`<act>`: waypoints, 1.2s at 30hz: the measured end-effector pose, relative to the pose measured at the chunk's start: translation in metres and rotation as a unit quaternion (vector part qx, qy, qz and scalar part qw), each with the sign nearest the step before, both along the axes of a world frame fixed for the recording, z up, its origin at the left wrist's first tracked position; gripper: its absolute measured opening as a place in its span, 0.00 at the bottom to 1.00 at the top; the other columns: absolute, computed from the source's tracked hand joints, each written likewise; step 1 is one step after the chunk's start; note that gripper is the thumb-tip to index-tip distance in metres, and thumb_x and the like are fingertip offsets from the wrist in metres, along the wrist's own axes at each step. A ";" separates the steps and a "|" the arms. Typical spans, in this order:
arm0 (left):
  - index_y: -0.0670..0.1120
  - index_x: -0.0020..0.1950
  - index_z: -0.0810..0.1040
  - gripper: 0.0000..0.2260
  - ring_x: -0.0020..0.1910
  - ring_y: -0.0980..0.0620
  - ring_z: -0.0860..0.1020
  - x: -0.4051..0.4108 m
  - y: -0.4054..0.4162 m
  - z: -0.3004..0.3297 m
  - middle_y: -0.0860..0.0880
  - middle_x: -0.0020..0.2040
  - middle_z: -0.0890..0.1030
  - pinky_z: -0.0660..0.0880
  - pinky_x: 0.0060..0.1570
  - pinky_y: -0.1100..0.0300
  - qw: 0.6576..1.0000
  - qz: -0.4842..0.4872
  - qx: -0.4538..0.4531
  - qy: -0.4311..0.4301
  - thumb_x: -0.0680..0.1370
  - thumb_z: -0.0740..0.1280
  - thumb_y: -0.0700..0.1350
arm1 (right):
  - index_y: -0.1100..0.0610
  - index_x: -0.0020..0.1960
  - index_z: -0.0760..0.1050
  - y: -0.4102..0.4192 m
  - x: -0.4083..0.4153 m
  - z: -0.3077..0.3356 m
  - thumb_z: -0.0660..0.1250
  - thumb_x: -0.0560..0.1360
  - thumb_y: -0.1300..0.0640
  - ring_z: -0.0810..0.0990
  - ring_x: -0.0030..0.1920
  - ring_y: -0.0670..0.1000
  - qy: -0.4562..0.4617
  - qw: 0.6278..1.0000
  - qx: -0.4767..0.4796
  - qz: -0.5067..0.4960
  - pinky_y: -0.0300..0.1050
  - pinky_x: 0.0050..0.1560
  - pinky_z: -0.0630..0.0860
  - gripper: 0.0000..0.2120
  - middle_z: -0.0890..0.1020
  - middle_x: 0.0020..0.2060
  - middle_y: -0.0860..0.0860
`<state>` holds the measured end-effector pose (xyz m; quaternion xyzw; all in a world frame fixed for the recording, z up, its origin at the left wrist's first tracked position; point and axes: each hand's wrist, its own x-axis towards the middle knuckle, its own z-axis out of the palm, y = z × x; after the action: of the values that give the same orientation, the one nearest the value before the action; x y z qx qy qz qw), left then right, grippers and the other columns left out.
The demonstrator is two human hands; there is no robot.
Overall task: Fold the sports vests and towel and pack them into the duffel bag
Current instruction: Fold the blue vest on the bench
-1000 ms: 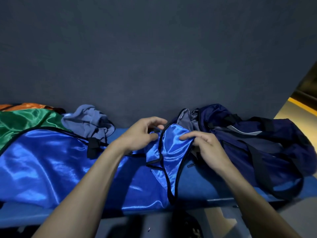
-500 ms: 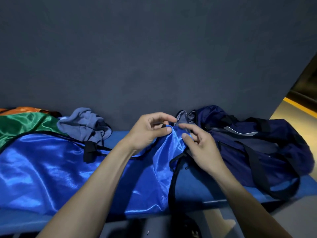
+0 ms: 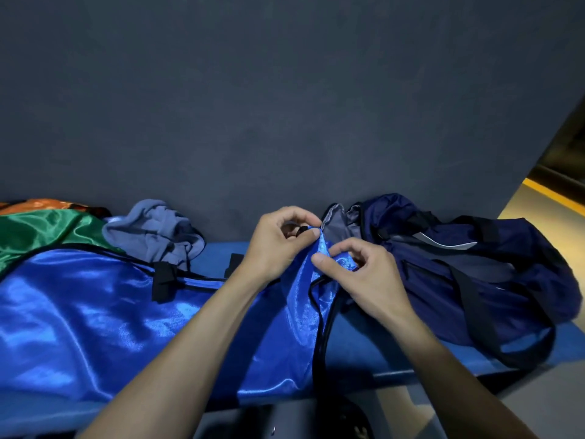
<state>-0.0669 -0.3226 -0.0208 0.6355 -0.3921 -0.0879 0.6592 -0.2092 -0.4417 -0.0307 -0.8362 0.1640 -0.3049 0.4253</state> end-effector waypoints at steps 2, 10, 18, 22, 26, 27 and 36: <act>0.45 0.45 0.84 0.06 0.36 0.55 0.74 -0.001 0.000 0.000 0.52 0.38 0.80 0.73 0.41 0.65 1.000 0.000 0.004 0.003 0.75 0.75 0.34 | 0.51 0.40 0.80 0.002 0.000 0.000 0.78 0.69 0.41 0.67 0.26 0.44 0.014 0.999 -0.046 -0.012 0.42 0.30 0.65 0.15 0.76 0.27 0.48; 0.52 0.45 0.84 0.03 0.44 0.56 0.79 0.027 0.018 -0.004 0.50 0.47 0.80 0.75 0.51 0.62 0.990 -0.069 0.112 -0.056 0.78 0.74 0.44 | 0.52 0.40 0.77 -0.001 -0.007 0.004 0.74 0.74 0.57 0.70 0.23 0.51 0.012 0.995 -0.085 0.045 0.46 0.26 0.67 0.07 0.77 0.27 0.49; 0.37 0.47 0.76 0.11 0.39 0.51 0.77 0.017 0.021 0.001 0.48 0.42 0.81 0.73 0.40 0.59 0.958 -0.196 0.163 0.129 0.83 0.66 0.44 | 0.53 0.43 0.77 0.000 -0.008 0.008 0.75 0.75 0.58 0.68 0.28 0.52 -0.021 0.984 -0.140 0.110 0.43 0.31 0.65 0.07 0.74 0.30 0.49; 0.41 0.46 0.78 0.06 0.34 0.56 0.76 0.014 0.016 0.004 0.51 0.36 0.79 0.73 0.37 0.64 0.969 -0.187 0.103 0.125 0.82 0.67 0.41 | 0.52 0.43 0.77 -0.004 -0.010 0.006 0.73 0.74 0.59 0.73 0.31 0.58 -0.018 0.986 -0.109 0.127 0.51 0.33 0.71 0.06 0.77 0.32 0.50; 0.40 0.50 0.82 0.02 0.41 0.55 0.79 0.015 0.010 0.004 0.49 0.42 0.83 0.75 0.45 0.64 0.976 -0.183 0.064 0.096 0.80 0.70 0.38 | 0.51 0.43 0.76 -0.011 -0.011 0.004 0.68 0.71 0.62 0.70 0.30 0.55 -0.009 0.994 -0.042 0.100 0.54 0.33 0.70 0.07 0.77 0.32 0.53; 0.40 0.50 0.82 0.02 0.41 0.56 0.79 0.014 0.008 0.004 0.49 0.42 0.83 0.75 0.46 0.65 0.979 -0.176 0.057 0.091 0.79 0.72 0.38 | 0.51 0.43 0.76 -0.011 -0.011 0.005 0.68 0.71 0.65 0.70 0.31 0.52 -0.005 0.994 -0.027 0.102 0.52 0.33 0.70 0.09 0.78 0.33 0.52; 0.43 0.48 0.84 0.05 0.40 0.53 0.76 0.004 -0.012 0.004 0.49 0.40 0.83 0.73 0.45 0.60 0.996 -0.093 0.002 -0.006 0.75 0.76 0.36 | 0.44 0.66 0.72 -0.004 -0.005 0.004 0.75 0.70 0.47 0.86 0.44 0.49 0.024 0.986 0.166 0.022 0.48 0.49 0.80 0.27 0.87 0.45 0.50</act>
<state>-0.0626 -0.3343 -0.0168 0.5982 -0.4535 -0.1454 0.6445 -0.2140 -0.4460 -0.0265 -0.7645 0.2035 -0.2440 0.5609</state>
